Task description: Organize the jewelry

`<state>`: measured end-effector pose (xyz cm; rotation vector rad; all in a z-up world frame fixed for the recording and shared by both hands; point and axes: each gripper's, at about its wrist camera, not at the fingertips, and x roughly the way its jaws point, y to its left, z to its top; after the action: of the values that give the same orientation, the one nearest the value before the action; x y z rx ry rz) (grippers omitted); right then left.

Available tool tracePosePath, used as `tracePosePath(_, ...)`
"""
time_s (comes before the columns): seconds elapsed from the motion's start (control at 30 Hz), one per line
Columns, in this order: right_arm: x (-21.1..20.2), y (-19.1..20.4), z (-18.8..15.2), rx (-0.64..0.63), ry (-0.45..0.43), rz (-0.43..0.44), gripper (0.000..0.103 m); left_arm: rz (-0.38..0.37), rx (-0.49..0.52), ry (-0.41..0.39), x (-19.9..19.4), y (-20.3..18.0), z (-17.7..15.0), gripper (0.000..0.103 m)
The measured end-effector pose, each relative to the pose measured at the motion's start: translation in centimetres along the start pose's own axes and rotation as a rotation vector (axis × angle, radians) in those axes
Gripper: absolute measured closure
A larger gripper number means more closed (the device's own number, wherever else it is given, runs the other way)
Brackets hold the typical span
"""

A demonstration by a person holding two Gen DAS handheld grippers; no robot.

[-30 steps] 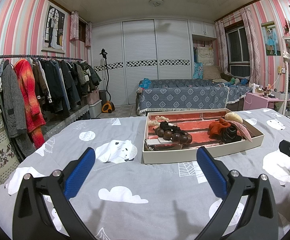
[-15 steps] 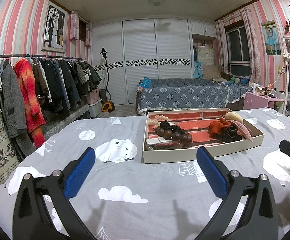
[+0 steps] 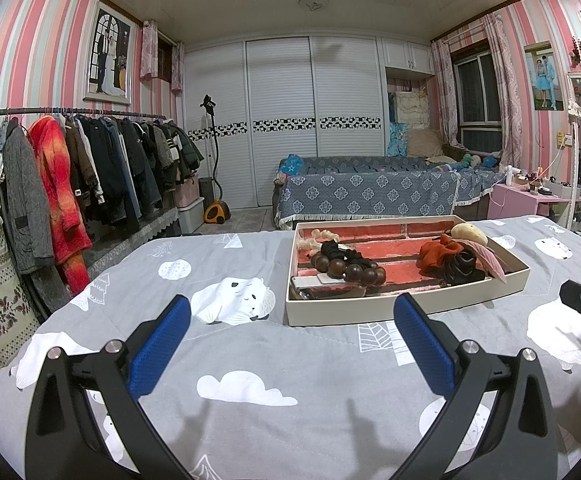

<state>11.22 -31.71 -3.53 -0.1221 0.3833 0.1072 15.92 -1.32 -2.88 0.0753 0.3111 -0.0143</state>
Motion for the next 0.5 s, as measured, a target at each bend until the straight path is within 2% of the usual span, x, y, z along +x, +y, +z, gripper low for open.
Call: tracePosePath(0.5, 0.04, 0.0, 0.05, 0.001, 0.0, 0.0, 0.004, -0.003, -0.002, 0.004, 0.08, 0.1, 0.0, 0.004)
